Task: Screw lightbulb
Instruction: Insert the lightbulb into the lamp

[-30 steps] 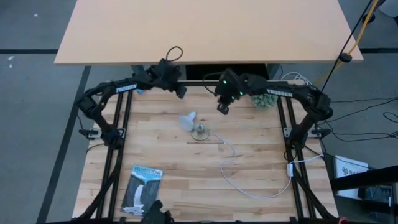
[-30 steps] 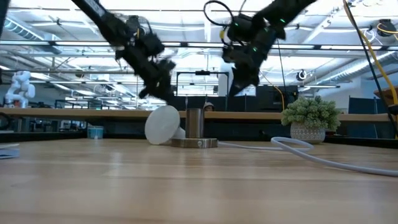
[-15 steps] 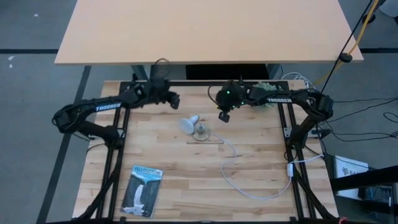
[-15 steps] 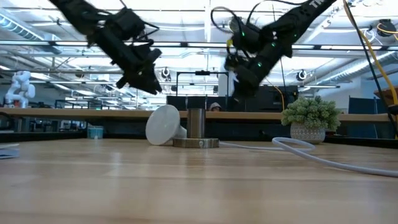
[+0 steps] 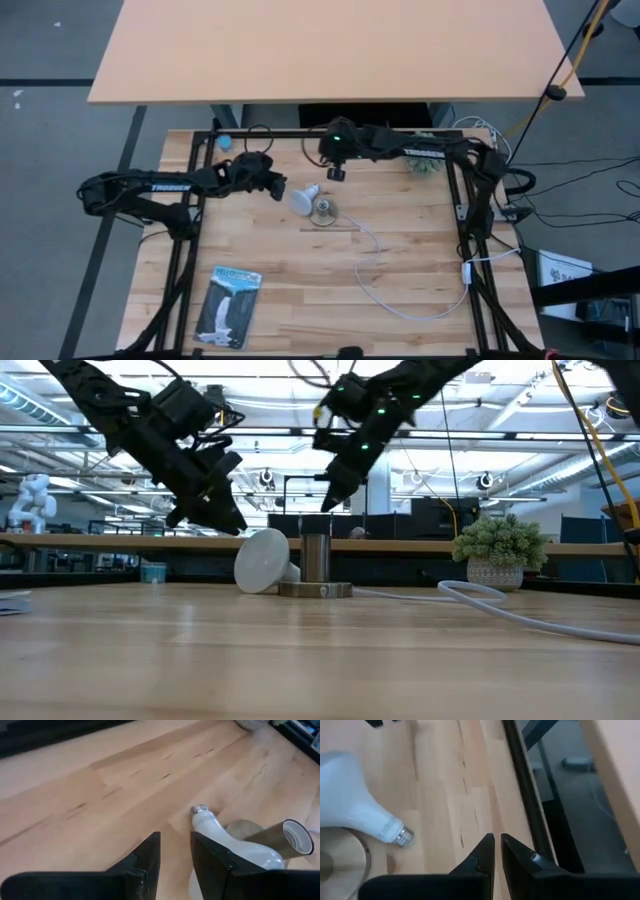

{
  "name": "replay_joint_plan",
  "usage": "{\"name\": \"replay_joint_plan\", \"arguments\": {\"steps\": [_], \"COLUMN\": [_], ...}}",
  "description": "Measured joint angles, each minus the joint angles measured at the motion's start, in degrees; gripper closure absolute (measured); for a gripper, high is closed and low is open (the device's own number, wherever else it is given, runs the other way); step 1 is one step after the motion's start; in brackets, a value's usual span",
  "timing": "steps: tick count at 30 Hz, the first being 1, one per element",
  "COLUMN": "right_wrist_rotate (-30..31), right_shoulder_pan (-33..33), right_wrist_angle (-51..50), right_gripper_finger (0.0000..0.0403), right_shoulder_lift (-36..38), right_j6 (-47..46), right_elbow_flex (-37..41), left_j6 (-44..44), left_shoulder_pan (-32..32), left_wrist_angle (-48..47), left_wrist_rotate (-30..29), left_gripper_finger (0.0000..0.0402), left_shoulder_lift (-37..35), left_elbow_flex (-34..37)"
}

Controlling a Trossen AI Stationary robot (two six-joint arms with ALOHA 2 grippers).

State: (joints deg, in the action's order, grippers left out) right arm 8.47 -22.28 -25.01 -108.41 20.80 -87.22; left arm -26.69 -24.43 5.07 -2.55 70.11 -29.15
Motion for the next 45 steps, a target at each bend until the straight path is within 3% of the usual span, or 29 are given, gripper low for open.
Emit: {"name": "replay_joint_plan", "arguments": {"steps": [2, 6, 7, 11, 15, 24, 36, 45], "right_wrist_rotate": [-3.84, -23.14, -25.64, -20.89, -18.89, -18.97, -18.87, -18.85], "right_shoulder_pan": [-0.67, -3.04, -3.48, -4.12, -4.34, -2.92, 1.87, 4.04], "right_wrist_angle": [-5.45, -17.64, -20.26, -24.21, -24.82, -24.18, -25.14, -23.6], "right_gripper_finger": [0.0385, 0.0393, 0.0396, 0.0402, 0.0397, 0.0362, 0.0242, 0.0186], "right_shoulder_lift": [-3.55, -11.04, -12.7, -16.76, -18.18, -18.11, -18.03, -18.03], "right_j6": [1.83, 5.18, 5.31, 0.71, -2.89, 6.35, 18.85, 17.45], "right_elbow_flex": [-5.51, -16.73, -19.25, -26.96, -28.39, -28.4, -27.05, -25.44], "left_j6": [1.27, 2.25, 2.58, 2.84, 2.99, 3.23, 3.16, 3.14], "left_shoulder_pan": [0.09, 0.09, 0.09, 0.19, 0.18, 0.96, 1.85, 2.3], "left_wrist_angle": [0.17, -0.02, 0.09, 0.07, 0.1, 0.1, 0.13, 0.13], "left_wrist_rotate": [-0.16, -1.61, -1.62, -1.59, -1.5, -1.18, -1.18, -1.18], "left_gripper_finger": [0.029, 0.029, 0.029, 0.029, 0.029, 0.029, 0.029, 0.029], "left_shoulder_lift": [0.0, 0.0, 0.0, 0.02, 0.02, 0.02, 0.02, 0.02], "left_elbow_flex": [0.0, 0.0, 0.0, 0.0, 0.0, 0.0, 0.0, -0.02]}}
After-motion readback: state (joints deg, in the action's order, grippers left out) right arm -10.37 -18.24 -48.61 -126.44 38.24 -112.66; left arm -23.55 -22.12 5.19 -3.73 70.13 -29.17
